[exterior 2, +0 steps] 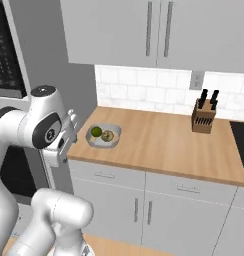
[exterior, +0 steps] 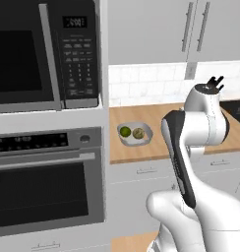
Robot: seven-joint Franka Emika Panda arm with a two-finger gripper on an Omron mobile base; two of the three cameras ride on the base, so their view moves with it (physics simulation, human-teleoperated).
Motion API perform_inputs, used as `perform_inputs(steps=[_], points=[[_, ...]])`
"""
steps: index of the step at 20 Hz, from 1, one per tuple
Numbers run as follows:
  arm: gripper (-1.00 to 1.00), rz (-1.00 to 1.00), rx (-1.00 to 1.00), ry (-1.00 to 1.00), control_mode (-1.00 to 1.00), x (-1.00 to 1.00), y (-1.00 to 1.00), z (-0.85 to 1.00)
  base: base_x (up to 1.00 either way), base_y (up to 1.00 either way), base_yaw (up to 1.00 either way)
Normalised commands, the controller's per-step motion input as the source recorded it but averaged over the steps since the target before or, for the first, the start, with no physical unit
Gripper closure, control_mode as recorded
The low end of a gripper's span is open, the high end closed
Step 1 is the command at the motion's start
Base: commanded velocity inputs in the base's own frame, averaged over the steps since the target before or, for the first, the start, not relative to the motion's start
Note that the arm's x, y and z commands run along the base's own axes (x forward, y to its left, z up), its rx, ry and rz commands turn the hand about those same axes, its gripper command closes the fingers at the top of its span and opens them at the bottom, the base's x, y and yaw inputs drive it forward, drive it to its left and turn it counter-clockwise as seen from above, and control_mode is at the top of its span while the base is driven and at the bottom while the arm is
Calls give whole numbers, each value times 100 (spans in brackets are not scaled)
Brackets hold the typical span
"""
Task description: Take the meat container that has the chicken drumstick and place it on the second highest rack of the freezer. Then take the vegetable container that has the onion and lime and place it on the highest rack of the freezer.
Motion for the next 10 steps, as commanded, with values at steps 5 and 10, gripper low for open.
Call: perform_inputs(steps=[5,10], points=[[-100,0,0,0,100,0,0,0,39,-29,-8],[-100,0,0,0,100,0,0,0,53,14,1]])
